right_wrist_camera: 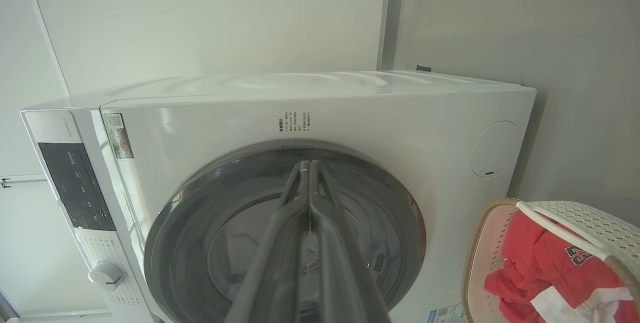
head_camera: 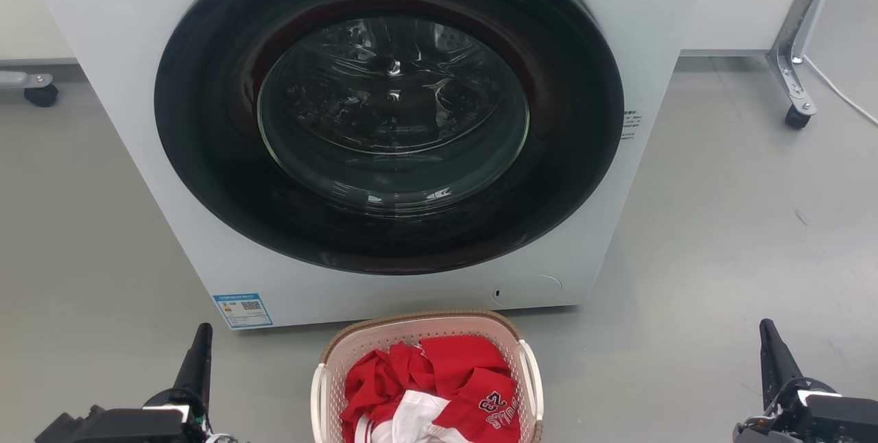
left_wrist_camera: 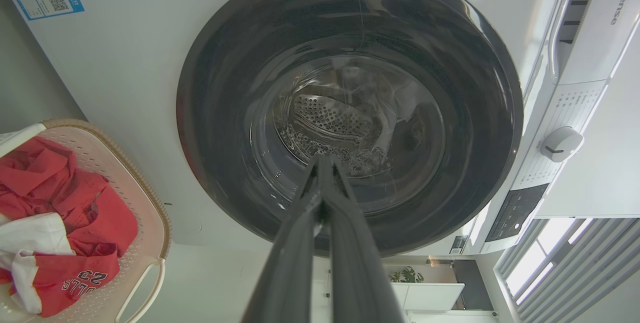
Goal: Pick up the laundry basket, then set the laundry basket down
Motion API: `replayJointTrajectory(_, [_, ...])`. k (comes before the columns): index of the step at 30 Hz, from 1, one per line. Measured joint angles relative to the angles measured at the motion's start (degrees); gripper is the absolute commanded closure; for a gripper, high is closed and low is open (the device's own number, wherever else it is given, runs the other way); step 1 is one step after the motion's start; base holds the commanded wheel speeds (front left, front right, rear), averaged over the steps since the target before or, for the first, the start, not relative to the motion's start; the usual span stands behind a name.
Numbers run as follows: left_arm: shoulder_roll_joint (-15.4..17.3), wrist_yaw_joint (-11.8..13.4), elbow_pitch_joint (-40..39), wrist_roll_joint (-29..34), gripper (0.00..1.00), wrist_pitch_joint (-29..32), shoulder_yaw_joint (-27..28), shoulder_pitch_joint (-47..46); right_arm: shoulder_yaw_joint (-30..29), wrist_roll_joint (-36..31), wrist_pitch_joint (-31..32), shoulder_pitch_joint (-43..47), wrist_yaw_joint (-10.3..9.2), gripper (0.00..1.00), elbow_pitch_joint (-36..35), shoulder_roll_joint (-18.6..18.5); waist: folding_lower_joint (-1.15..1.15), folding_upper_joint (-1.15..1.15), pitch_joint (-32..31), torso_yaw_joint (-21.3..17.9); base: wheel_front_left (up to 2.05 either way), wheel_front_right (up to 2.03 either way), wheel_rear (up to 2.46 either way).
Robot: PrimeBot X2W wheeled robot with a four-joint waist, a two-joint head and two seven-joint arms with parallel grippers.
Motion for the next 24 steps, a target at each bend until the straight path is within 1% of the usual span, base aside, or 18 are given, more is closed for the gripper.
replayJointTrajectory(24, [-0.01,0.0,-0.02,-0.01,1.0,0.0,0.0,0.0,0.0,0.01,0.0,0.0,0.0,1.0,-0.03,0.0,0.0,0.0,0.0,0.0,0.0,0.0,0.0])
